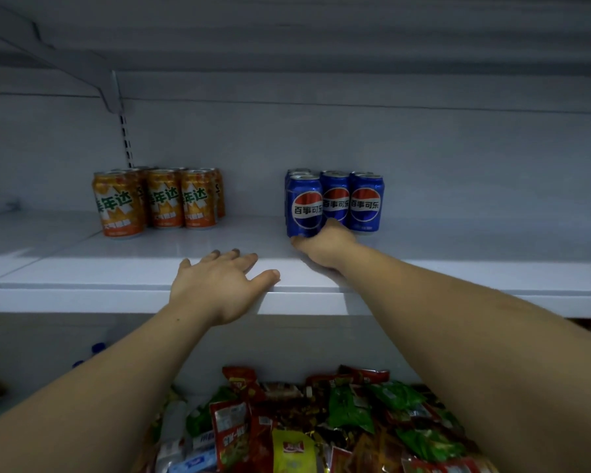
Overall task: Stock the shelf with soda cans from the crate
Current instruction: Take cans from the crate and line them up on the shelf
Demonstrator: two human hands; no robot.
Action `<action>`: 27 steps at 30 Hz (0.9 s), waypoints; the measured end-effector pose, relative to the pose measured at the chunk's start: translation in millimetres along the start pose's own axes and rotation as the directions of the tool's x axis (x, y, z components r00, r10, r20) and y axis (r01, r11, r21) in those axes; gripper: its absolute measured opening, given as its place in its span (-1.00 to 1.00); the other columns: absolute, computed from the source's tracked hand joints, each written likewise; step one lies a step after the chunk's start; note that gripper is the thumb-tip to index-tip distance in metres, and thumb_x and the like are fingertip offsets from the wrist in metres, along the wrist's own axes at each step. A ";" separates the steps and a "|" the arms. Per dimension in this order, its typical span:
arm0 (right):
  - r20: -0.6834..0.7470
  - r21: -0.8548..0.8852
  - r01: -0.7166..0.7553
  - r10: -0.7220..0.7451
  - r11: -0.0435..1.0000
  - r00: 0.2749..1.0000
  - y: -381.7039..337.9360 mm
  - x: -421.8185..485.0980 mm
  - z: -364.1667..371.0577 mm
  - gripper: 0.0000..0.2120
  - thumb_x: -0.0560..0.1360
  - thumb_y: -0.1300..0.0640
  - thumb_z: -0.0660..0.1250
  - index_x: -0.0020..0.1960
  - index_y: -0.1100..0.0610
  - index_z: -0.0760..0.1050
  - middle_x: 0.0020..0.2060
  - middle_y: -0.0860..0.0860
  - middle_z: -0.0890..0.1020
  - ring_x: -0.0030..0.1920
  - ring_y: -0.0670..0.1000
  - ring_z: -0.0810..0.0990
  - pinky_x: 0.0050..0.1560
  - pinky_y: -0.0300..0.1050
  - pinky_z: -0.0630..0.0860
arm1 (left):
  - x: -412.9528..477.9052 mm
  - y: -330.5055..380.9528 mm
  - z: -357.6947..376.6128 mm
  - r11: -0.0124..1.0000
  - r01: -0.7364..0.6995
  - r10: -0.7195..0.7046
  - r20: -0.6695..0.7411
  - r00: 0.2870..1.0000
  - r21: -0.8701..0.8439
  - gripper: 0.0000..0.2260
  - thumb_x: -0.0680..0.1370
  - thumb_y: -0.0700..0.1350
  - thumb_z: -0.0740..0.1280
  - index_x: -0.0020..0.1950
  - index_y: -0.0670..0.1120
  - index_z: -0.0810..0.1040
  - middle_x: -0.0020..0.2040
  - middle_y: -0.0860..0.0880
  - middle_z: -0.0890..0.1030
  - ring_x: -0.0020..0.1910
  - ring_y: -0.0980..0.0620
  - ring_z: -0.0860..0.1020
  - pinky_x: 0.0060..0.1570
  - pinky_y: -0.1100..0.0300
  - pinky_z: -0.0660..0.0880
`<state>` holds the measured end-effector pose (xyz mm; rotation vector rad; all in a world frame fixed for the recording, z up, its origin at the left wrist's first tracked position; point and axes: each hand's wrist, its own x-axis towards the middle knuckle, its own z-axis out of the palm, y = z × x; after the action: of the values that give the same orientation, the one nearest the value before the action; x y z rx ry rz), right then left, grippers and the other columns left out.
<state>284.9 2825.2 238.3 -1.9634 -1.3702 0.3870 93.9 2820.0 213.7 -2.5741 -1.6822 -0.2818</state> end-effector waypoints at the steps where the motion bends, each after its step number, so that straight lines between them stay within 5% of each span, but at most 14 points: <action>1: 0.022 0.006 0.012 -0.012 1.000 1.000 3.4 -14.6 -8.8 -0.50 0.43 -0.12 0.40 0.27 0.09 0.41 0.10 0.03 0.56 0.09 0.08 0.53 0.05 -0.09 0.44 | -1.7 1.3 -3.5 1.000 0.001 -0.001 0.010 1.000 -0.004 -0.34 0.48 0.43 -0.17 0.51 0.19 0.13 0.54 0.06 0.17 0.50 -0.03 0.15 0.40 -0.22 0.12; 4: 0.066 -0.157 0.031 -0.021 0.987 0.998 23.3 -65.5 -40.4 -0.35 0.51 -0.12 0.33 0.48 0.15 0.24 0.37 0.10 0.41 0.32 0.13 0.42 0.20 -0.06 0.38 | -12.1 3.2 -14.7 0.998 0.009 -0.007 0.045 0.999 -0.059 -0.35 0.50 0.40 -0.12 0.51 0.13 0.17 0.54 0.03 0.18 0.50 -0.05 0.16 0.41 -0.21 0.09; 7: 0.026 -0.257 -0.005 0.012 0.966 1.000 57.3 -115.3 -81.6 -0.36 0.54 -0.15 0.28 0.49 0.15 0.24 0.42 0.10 0.39 0.35 0.11 0.41 0.22 -0.08 0.37 | -31.4 20.5 -25.7 0.972 0.004 0.013 0.073 0.997 -0.236 -0.36 0.51 0.38 0.02 0.49 0.05 0.25 0.50 0.01 0.28 0.46 -0.06 0.25 0.42 -0.18 0.12; 12: -0.042 -0.325 -0.253 0.254 0.911 0.966 131.5 -208.0 -150.2 -0.33 0.56 -0.17 0.26 0.52 0.15 0.17 0.45 0.13 0.32 0.34 0.17 0.40 0.21 -0.01 0.39 | -88.0 117.4 -37.6 0.868 -0.248 0.288 0.030 0.957 -0.429 -0.42 0.53 0.21 0.26 0.49 0.03 0.26 0.49 0.01 0.30 0.43 -0.05 0.30 0.37 0.05 0.26; 18: -0.142 -0.316 -0.484 0.463 0.816 0.875 235.5 -320.1 -209.9 -0.45 0.55 -0.15 0.28 0.36 0.21 0.35 0.27 0.12 0.48 0.19 0.15 0.49 0.01 -0.11 0.43 | -171.6 258.6 -4.1 0.735 -0.473 0.602 0.145 0.785 -0.486 -0.41 0.52 0.17 0.30 0.50 0.01 0.27 0.50 -0.01 0.28 0.46 -0.03 0.26 0.37 0.14 0.21; 20: -0.172 -0.293 -0.572 0.546 0.766 0.820 275.5 -351.8 -228.1 -0.50 0.54 -0.16 0.29 0.30 0.18 0.40 0.23 0.13 0.51 0.16 0.14 0.51 0.09 -0.05 0.49 | -195.0 306.3 17.4 0.701 -0.522 0.672 0.204 0.712 -0.485 -0.42 0.53 0.14 0.31 0.50 0.00 0.27 0.48 -0.03 0.31 0.42 -0.03 0.31 0.32 0.18 0.25; 27: -0.165 -0.104 -0.779 0.762 0.618 0.626 417.4 -442.7 -272.3 -0.66 0.54 -0.06 0.31 0.21 0.12 0.46 0.13 0.10 0.57 0.09 0.11 0.53 0.06 -0.06 0.48 | -250.7 463.0 106.9 0.622 -0.622 0.782 0.420 0.460 -0.476 -0.40 0.50 0.15 0.33 0.48 -0.01 0.28 0.45 -0.01 0.36 0.38 0.00 0.37 0.27 0.18 0.32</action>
<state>563.7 2240.9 79.8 -2.6195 -0.3986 0.5575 431.7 2421.4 88.6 -3.5256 -0.4047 0.4543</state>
